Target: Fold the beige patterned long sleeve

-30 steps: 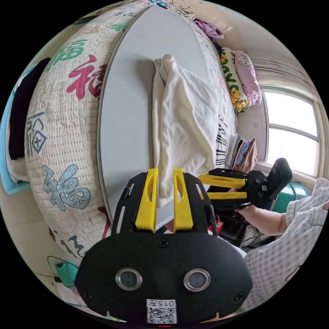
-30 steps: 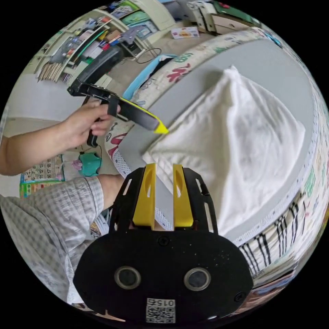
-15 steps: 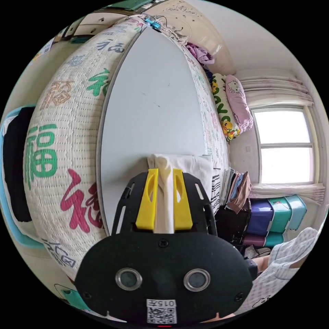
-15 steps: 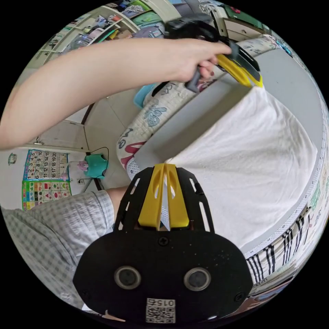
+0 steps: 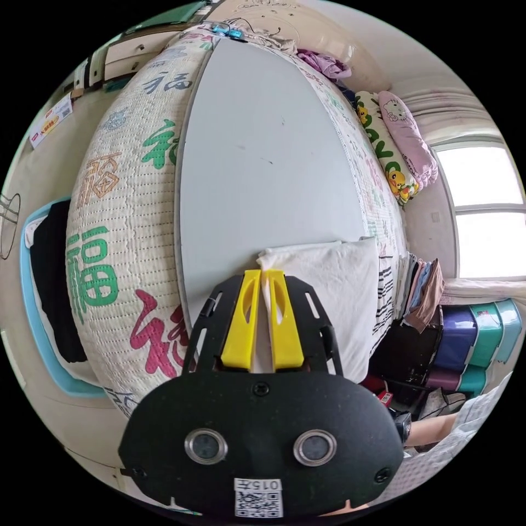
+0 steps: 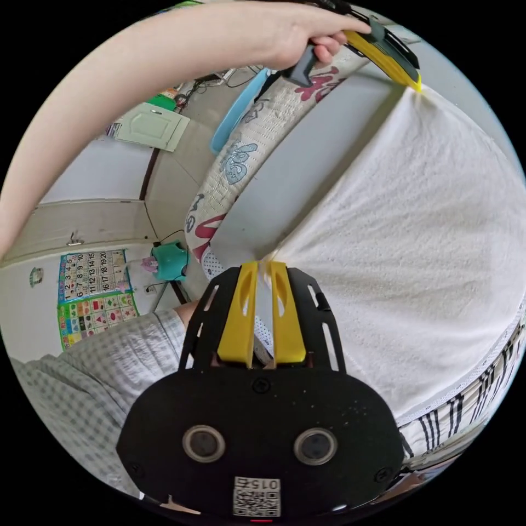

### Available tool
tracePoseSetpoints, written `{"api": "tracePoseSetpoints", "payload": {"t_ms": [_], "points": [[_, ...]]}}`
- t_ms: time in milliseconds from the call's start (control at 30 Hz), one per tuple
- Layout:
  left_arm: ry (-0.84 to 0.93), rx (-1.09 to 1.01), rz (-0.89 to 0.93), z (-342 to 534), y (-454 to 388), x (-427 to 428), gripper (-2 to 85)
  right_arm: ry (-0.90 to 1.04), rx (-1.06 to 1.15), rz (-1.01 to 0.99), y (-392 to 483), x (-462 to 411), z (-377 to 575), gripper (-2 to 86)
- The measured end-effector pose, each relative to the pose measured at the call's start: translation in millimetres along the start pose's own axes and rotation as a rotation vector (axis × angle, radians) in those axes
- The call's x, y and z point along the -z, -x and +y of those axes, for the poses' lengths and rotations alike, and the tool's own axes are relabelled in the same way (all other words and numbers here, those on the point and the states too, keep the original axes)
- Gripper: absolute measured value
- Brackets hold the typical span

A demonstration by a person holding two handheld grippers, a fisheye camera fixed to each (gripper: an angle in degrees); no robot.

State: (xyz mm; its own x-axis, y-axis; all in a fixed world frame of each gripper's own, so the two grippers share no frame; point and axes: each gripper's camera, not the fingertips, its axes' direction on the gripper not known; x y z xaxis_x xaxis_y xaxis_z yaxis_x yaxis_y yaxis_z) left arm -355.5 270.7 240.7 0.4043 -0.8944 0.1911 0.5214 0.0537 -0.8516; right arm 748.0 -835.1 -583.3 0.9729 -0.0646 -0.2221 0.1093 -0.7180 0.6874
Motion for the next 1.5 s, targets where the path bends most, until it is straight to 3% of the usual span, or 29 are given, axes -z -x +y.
{"api": "tracePoseSetpoints", "payload": {"t_ms": [233, 333, 500, 733, 867, 1133, 1233, 1500], "points": [[-0.067, 0.083, 0.032, 27, 2, 9, 5.9, -0.148, 0.125, -0.075, 69, 120, 15, 8.7], [-0.094, 0.101, 0.065, 42, -2, 12, 8.0, -0.333, 0.035, -0.104, 41, 213, 29, 6.0], [-0.158, 0.157, 0.086, 64, -11, 10, 9.4, -0.480, -0.075, -0.214, -12, 311, 21, 6.9], [-0.195, 0.240, 0.147, 64, -19, -22, 12.7, -0.537, -0.258, -0.105, -33, 368, -42, 11.3], [-0.143, 0.207, 0.140, 52, -22, -49, 13.4, -0.602, -0.357, -0.173, -16, 378, -96, 13.5], [-0.120, -0.009, 0.166, 41, -45, -93, 10.6, -0.528, -0.416, -0.242, 87, 388, -204, 11.7], [-0.007, -0.029, 0.234, 38, -52, -116, 6.0, -0.539, -0.502, -0.295, 119, 397, -219, 9.1], [-0.257, -0.268, 0.291, 96, -150, -55, 3.4, -0.921, -0.375, -0.176, 374, 513, -161, 6.4]]}}
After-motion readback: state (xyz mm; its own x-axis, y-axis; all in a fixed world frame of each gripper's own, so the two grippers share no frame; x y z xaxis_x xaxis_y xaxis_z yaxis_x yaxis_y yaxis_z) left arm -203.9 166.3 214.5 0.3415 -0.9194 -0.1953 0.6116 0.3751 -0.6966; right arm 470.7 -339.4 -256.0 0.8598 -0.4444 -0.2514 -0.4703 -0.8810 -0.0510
